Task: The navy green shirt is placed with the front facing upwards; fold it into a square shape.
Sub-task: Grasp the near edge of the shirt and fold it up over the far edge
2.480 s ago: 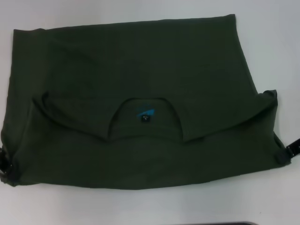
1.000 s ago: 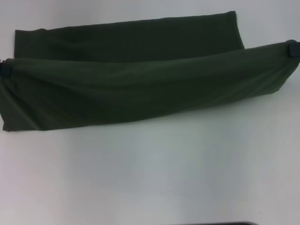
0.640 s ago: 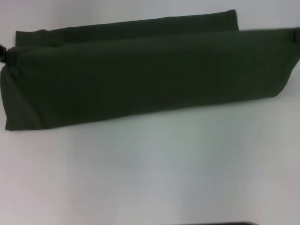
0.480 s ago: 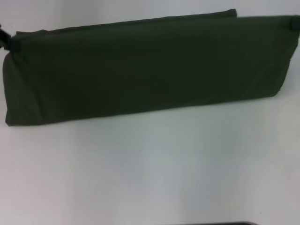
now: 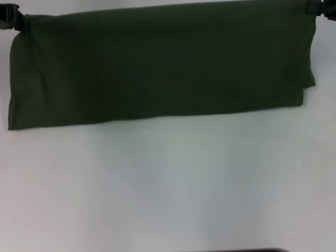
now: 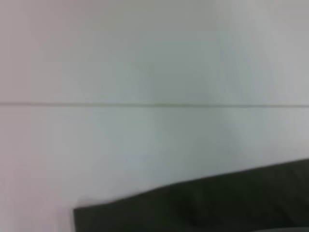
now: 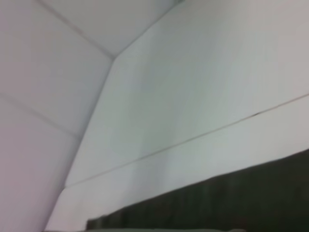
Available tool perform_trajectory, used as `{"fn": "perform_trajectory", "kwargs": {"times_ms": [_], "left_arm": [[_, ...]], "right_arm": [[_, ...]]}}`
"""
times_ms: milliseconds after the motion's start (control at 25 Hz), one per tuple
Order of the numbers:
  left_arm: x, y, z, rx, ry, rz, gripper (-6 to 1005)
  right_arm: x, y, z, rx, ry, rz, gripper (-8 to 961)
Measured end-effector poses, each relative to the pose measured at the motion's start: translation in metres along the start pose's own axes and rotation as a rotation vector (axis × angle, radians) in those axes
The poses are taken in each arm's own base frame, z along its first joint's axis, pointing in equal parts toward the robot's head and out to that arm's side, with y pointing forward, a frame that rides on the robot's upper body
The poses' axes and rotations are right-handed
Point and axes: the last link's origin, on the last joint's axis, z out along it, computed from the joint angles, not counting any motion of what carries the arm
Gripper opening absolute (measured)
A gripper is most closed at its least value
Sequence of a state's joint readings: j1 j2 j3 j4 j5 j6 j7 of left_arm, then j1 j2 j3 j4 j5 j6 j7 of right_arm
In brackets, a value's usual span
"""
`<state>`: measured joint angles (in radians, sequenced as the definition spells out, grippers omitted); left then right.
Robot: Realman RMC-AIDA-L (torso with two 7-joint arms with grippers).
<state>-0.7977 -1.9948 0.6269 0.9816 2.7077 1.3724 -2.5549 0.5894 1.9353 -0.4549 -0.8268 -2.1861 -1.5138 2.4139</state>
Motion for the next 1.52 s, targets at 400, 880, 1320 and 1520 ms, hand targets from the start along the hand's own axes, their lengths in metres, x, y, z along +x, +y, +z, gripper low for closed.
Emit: {"fn": "perform_trajectory", "kwargs": {"times_ms": [400, 880, 1320, 1520], "left_arm": [[0.011, 0.004, 0.016, 0.061, 0.065, 0.012, 31], [0.02, 0.007, 0.023, 0.094, 0.104, 0.013, 30], [0.022, 0.018, 0.038, 0.106, 0.124, 0.033, 30], [0.023, 0.018, 0.039, 0.109, 0.126, 0.022, 30]], "right_arm": [[-0.013, -0.004, 0.037, 0.122, -0.042, -0.051, 44], [-0.036, 0.007, 0.066, 0.212, -0.105, -0.152, 45], [-0.029, 0.005, 0.087, 0.253, -0.08, -0.169, 45], [-0.029, 0.003, 0.088, 0.259, -0.085, -0.167, 45]]}}
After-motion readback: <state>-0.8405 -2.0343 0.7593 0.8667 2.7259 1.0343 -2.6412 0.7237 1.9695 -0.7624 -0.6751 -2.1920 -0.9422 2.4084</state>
